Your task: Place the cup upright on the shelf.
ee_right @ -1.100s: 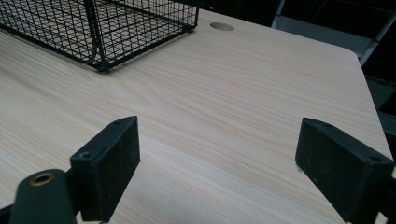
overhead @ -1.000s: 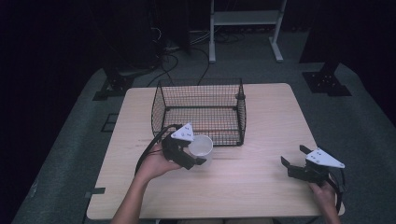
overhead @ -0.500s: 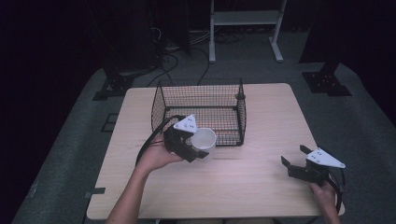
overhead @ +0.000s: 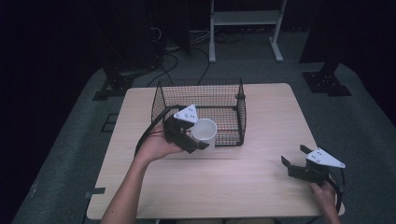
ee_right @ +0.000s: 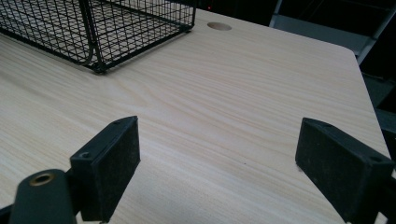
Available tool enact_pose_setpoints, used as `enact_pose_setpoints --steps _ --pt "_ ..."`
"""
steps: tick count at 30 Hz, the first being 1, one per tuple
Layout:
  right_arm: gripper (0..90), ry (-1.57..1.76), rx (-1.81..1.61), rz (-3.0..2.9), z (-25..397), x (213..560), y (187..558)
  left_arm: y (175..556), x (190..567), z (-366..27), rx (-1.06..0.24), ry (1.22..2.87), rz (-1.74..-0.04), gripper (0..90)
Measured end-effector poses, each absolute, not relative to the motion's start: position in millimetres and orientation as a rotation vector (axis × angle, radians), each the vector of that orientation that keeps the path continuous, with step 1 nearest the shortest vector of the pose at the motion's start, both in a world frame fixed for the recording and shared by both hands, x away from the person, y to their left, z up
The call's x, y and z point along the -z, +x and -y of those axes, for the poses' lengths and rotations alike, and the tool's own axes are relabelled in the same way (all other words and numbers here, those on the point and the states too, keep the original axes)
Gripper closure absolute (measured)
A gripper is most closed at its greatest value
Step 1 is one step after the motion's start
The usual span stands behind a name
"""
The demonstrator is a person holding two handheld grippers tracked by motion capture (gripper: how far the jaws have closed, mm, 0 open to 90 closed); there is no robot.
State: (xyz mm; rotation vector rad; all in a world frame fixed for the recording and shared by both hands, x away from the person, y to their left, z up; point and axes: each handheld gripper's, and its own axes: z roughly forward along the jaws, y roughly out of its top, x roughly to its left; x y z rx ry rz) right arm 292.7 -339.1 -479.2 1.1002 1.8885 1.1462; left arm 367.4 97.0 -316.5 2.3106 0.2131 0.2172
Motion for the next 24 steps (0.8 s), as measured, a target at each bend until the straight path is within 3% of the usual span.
enact_pose_setpoints --steps 24 --pt "13.1 1.100 -1.161 -1.879 340 479 293 403 277 -87 -0.211 2.308 -0.207 21.4"
